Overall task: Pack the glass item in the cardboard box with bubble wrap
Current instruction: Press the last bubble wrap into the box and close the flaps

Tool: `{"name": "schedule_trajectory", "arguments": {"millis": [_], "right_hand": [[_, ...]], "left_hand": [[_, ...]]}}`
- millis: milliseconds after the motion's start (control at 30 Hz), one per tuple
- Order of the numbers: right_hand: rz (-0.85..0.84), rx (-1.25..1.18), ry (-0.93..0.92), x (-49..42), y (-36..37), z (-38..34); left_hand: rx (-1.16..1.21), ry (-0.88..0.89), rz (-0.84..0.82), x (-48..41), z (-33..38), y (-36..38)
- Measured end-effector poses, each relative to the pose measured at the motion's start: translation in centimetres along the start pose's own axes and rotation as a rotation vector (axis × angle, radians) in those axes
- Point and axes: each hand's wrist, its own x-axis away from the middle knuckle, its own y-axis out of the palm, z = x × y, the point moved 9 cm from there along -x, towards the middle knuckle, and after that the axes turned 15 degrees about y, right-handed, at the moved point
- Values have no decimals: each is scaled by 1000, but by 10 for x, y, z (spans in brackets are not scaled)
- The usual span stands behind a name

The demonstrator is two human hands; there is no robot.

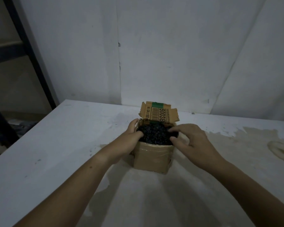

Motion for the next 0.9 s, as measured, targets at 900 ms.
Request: {"name": "schedule_trajectory", "arguments": {"millis": [900], "right_hand": [[-90,-407,105,-26,-11,17]], "left_hand": [[66,304,253,1,35,-27]]}}
